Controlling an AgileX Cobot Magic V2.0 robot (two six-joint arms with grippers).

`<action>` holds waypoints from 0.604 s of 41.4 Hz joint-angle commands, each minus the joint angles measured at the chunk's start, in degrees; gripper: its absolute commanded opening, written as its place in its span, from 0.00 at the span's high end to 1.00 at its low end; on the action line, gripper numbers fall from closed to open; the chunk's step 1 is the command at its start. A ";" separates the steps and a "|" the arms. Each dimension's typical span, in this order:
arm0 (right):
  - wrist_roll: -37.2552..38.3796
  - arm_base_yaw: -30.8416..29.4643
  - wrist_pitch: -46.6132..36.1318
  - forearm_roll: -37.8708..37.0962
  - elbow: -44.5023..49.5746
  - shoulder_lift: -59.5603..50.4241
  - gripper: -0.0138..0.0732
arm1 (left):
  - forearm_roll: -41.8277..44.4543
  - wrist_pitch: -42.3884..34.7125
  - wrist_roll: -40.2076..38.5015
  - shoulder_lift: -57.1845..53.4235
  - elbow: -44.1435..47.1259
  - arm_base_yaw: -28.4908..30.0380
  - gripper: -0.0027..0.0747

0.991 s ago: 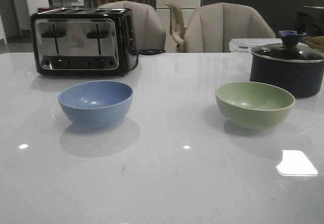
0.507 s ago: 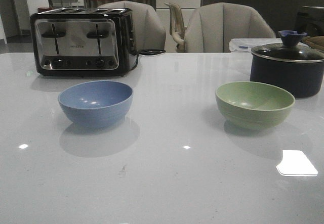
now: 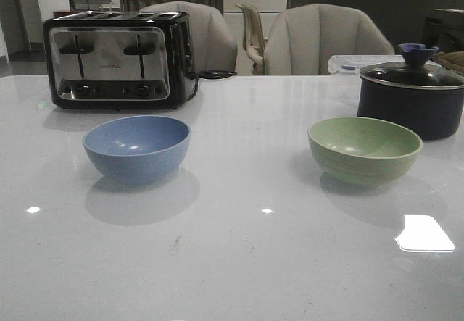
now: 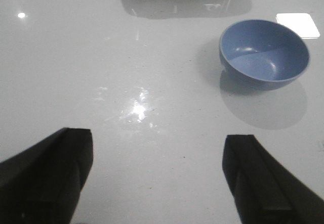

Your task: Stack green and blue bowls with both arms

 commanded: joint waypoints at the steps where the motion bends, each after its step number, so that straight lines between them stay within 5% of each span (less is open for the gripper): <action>1: -0.44 -0.37 -4.06 0.16 -2.13 1.40 0.25 | -0.68 -4.78 -0.04 0.49 -1.81 -4.09 0.21; 10: -0.44 -0.37 -6.18 4.18 -4.44 7.11 0.25 | 0.00 -4.90 -0.04 0.49 -1.81 -9.99 0.21; 25: -0.49 -0.32 -6.73 8.50 -18.03 27.93 0.25 | 0.00 -4.68 -0.04 0.49 -1.81 -10.43 0.21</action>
